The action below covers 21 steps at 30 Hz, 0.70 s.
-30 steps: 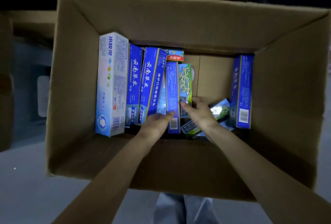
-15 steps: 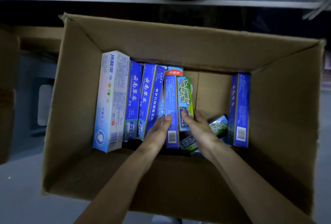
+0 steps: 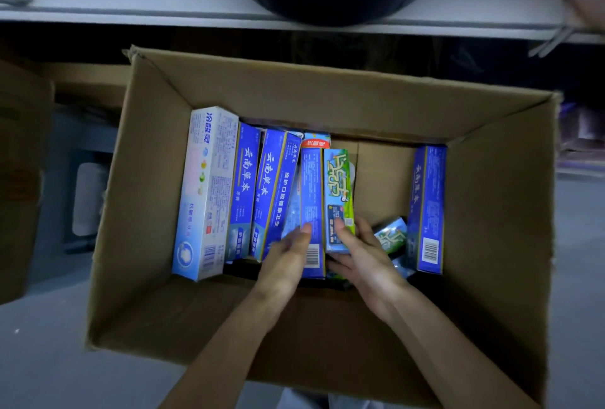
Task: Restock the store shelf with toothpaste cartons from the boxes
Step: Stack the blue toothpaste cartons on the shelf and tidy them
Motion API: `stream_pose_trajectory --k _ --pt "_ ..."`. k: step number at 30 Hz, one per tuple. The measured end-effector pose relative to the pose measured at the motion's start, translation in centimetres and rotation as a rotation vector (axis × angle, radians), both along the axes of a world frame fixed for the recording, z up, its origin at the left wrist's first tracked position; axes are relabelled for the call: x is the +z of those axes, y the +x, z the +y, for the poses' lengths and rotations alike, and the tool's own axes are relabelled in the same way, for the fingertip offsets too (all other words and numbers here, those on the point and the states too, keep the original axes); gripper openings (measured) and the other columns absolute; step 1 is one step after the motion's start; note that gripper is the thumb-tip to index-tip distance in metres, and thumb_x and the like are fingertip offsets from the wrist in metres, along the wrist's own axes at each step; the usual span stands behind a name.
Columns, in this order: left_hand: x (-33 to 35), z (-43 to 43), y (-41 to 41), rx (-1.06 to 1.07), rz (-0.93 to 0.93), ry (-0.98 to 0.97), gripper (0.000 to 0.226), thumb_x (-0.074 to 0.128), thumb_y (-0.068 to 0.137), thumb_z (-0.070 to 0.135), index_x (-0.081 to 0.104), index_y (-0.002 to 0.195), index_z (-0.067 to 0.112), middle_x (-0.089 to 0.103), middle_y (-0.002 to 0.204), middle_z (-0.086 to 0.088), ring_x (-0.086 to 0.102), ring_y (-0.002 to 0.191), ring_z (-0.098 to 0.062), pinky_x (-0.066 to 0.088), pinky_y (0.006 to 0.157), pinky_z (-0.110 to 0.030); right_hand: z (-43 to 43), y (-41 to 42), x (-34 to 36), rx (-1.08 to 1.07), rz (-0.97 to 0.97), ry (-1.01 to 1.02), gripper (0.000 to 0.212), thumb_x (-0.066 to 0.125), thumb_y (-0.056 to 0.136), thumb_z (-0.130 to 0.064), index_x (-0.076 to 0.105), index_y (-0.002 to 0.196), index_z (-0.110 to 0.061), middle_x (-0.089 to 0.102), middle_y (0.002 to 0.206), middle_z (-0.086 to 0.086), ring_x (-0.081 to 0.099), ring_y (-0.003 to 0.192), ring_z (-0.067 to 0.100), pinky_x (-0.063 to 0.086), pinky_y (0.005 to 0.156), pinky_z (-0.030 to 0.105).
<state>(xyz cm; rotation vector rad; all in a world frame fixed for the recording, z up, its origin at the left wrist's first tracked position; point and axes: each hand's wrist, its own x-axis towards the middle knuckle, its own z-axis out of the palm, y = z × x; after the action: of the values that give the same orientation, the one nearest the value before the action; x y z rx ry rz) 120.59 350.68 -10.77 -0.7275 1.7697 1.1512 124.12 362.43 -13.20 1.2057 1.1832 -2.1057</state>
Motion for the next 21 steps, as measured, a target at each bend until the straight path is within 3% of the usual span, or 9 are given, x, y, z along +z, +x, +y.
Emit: stream_pose_trajectory --k 2,5,8,12,14,18,21 --pt "0.4 0.2 0.0 0.061 0.022 0.024 0.019 0.047 0.098 0.041 0.06 0.104 0.029 0.067 0.116 -0.004 0.063 0.106 -0.018 0.045 0.087 -0.027 -0.1 0.0 0.5 -0.028 -0.019 0.002 0.033 0.052 0.095 -0.035 0.047 0.128 -0.031 0.073 0.104 -0.008 0.07 0.093 0.018 0.046 0.1 0.045" --pt "0.3 0.3 0.4 0.077 0.081 0.022 0.013 0.047 0.099 0.033 0.056 0.091 0.028 0.067 0.11 -0.007 0.065 0.092 -0.017 0.045 0.071 -0.024 -0.4 0.1 1.0 -0.097 -0.036 -0.034 0.032 0.051 0.096 -0.035 0.049 0.127 -0.027 0.073 0.103 -0.002 0.071 0.088 0.021 0.047 0.1 0.047" --pt "0.7 0.3 0.8 0.082 0.123 0.079 0.005 0.048 0.1 0.023 0.052 0.101 0.027 0.068 0.095 -0.001 0.063 0.075 -0.007 0.05 0.063 -0.018 -0.4 0.3 1.3 -0.132 -0.024 -0.075 0.034 0.053 0.095 -0.032 0.049 0.128 -0.024 0.071 0.11 0.007 0.07 0.09 0.025 0.051 0.093 0.046" --pt "1.7 0.5 0.7 0.106 0.169 0.155 0.018 0.05 0.098 0.011 0.047 0.114 0.019 0.065 0.088 -0.002 0.061 0.067 -0.008 0.05 0.051 -0.012 0.1 0.6 2.3 -0.133 0.014 -0.068 0.036 0.057 0.093 -0.026 0.048 0.127 -0.02 0.07 0.113 0.01 0.07 0.088 0.025 0.059 0.072 0.034" --pt "2.5 0.5 0.5 0.143 0.141 0.188 0.018 0.05 0.099 0.014 0.048 0.116 0.019 0.066 0.089 -0.001 0.063 0.068 -0.01 0.053 0.051 -0.016 0.5 0.8 3.1 -0.142 0.031 -0.043 0.033 0.058 0.093 -0.022 0.05 0.125 -0.018 0.066 0.119 0.012 0.067 0.092 0.025 0.058 0.064 0.029" --pt "4.8 0.1 0.4 0.157 0.102 0.243 0.032 0.053 0.097 0.028 0.048 0.128 0.024 0.069 0.109 -0.006 0.07 0.083 -0.019 0.059 0.071 -0.036 1.9 1.2 5.4 -0.188 0.049 -0.061 0.041 0.063 0.089 -0.02 0.048 0.128 -0.018 0.064 0.123 0.012 0.066 0.103 0.027 0.059 0.075 0.038" --pt "7.3 -0.1 0.2 0.213 0.073 0.332 0.039 0.055 0.095 0.031 0.044 0.132 0.026 0.065 0.121 -0.009 0.072 0.083 -0.026 0.06 0.072 -0.042 2.8 1.5 8.0 -0.215 0.073 -0.077 0.046 0.066 0.086 -0.018 0.048 0.128 -0.018 0.064 0.121 0.011 0.068 0.102 0.027 0.059 0.073 0.038"
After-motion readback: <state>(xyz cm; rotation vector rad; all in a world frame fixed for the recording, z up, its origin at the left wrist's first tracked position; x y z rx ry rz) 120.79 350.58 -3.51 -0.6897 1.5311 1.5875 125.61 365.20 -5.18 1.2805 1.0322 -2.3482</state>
